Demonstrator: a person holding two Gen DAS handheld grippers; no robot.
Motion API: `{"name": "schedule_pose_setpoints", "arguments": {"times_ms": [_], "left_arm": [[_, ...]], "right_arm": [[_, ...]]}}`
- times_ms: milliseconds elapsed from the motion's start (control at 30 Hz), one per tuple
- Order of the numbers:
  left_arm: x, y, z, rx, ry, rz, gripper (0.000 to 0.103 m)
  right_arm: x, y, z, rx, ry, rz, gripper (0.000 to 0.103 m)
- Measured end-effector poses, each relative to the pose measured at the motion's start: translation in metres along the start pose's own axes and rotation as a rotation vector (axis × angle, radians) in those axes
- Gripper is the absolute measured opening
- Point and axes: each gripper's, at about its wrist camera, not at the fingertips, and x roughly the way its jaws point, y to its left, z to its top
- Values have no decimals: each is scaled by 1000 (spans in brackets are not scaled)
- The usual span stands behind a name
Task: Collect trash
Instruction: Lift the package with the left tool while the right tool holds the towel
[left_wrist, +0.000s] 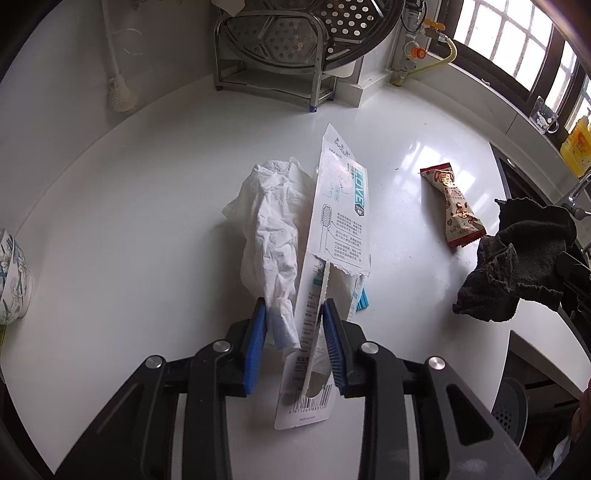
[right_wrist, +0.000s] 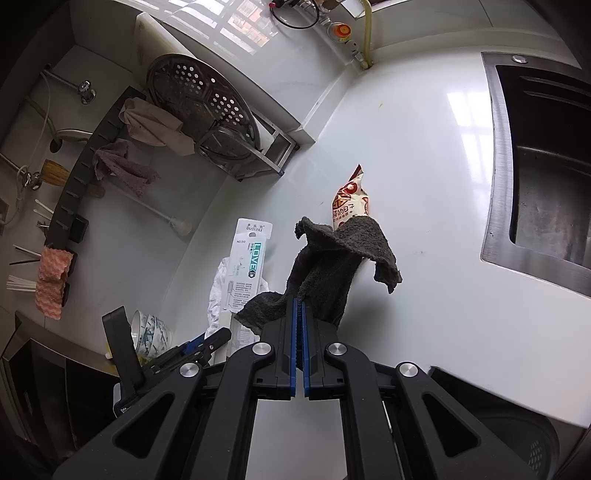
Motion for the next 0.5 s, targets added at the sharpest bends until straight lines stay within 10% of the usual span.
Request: {"name": "schedule_pose_setpoints", "arguments": {"times_ms": [133, 400, 500], "left_arm": [[-6, 6, -4, -16, -15, -2, 58], [-5, 1, -22, -1, 26, 18, 58], [-3, 0, -29, -3, 51, 16, 43]], "right_arm": [[2, 2, 0, -8, 6, -1, 3], [3, 1, -1, -4, 11, -2, 3], [3, 1, -1, -4, 12, -1, 3]]}}
